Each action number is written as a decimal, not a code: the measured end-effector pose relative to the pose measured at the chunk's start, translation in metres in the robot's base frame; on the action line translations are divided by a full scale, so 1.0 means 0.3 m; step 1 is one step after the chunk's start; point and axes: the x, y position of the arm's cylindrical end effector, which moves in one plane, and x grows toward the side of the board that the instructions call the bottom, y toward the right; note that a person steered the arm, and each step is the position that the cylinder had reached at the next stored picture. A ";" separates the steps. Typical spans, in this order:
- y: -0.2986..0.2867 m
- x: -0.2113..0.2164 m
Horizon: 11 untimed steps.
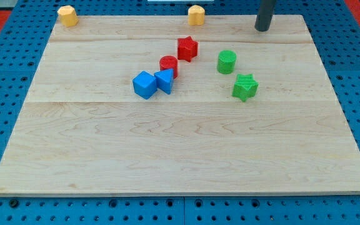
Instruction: Push yellow heart left a bit
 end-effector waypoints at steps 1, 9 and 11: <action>0.031 0.000; -0.274 -0.138; -0.395 -0.136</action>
